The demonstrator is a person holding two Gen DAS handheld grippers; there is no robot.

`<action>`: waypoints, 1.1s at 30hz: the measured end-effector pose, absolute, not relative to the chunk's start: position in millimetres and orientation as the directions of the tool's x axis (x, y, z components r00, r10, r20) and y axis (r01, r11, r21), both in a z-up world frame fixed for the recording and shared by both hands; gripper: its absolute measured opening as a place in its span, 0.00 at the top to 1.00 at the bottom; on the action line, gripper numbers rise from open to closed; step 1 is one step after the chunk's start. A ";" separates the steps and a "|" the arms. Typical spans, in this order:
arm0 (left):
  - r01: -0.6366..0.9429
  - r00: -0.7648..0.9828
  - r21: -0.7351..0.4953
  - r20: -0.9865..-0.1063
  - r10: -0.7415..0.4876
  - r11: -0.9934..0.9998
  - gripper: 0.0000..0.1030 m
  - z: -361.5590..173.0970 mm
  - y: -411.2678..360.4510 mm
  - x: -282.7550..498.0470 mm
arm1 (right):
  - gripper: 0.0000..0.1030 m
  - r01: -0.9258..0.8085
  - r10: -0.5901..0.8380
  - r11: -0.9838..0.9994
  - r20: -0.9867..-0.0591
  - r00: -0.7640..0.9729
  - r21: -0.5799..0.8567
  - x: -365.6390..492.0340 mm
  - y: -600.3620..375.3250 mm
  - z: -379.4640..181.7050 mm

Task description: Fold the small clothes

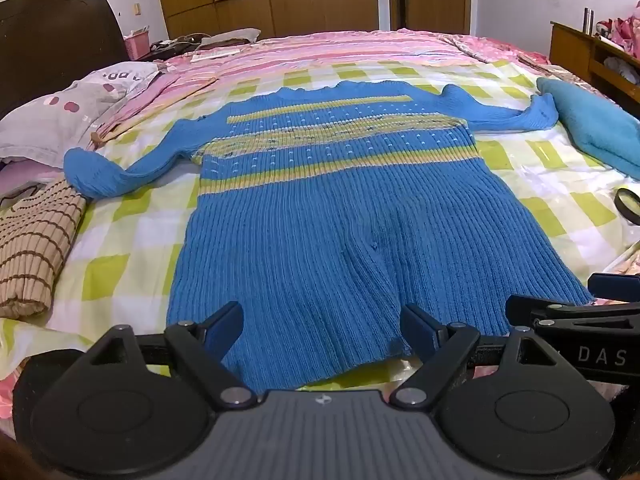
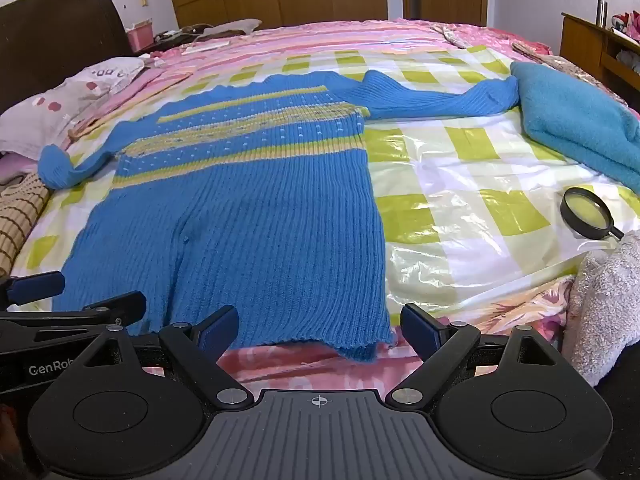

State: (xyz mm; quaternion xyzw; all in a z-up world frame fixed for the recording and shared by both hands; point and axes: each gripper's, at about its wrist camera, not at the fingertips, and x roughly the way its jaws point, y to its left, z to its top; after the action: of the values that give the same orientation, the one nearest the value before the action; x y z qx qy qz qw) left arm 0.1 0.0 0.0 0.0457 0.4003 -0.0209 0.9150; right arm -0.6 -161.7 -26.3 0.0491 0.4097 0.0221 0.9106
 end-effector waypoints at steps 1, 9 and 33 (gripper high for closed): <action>0.075 0.678 0.067 -0.735 -0.002 0.995 0.13 0.0 0.0 0.1 | 0.13 0.000 0.080 0.994 -0.744 0.663 0.108 -0.6 -161.7 -26.3; 0.079 0.674 0.056 -0.739 -0.012 0.995 0.15 -1.6 -0.8 1.2 | 0.13 0.000 0.077 0.995 -0.744 0.664 0.103 -0.6 -160.6 -26.6; 0.088 0.669 0.039 -0.742 -0.030 0.995 0.19 -3.6 1.0 0.2 | 0.13 -0.001 0.067 0.996 -0.741 0.668 0.089 -2.4 -158.1 -25.4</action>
State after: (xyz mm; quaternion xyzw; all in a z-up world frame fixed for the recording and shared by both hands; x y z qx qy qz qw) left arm 0.2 1.0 -3.6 0.0356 0.4054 -0.0322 0.9129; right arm -2.4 -158.1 -25.4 0.0406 0.4071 0.0188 0.9123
